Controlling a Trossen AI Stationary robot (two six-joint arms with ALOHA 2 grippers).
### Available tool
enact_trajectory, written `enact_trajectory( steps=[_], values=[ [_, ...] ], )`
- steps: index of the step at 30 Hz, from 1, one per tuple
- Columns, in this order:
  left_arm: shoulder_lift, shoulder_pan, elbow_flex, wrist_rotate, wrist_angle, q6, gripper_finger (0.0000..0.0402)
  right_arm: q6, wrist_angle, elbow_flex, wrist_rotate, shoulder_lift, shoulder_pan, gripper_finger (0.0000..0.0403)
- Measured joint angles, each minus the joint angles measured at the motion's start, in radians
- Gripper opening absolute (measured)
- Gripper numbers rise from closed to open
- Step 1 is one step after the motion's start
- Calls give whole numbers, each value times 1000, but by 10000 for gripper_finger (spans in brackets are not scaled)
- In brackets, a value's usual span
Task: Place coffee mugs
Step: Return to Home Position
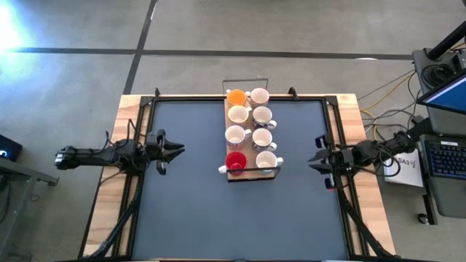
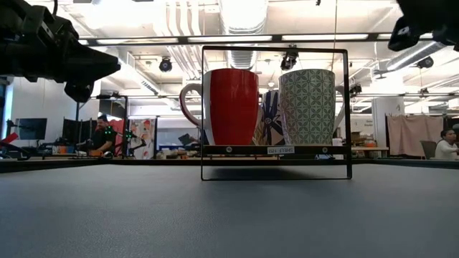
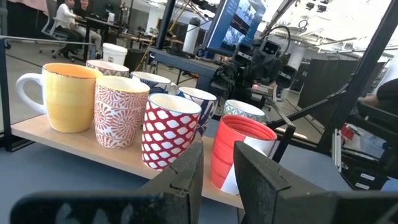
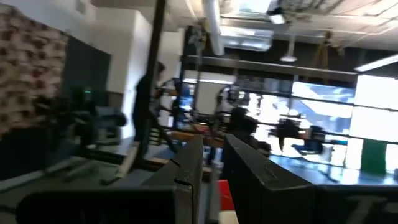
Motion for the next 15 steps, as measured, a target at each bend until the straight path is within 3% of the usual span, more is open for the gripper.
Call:
enact_trajectory(
  steps=[15],
  values=[
    [2,0,0,0,1,0,71,25,-45,0,-35,20,0,54]
  ],
)
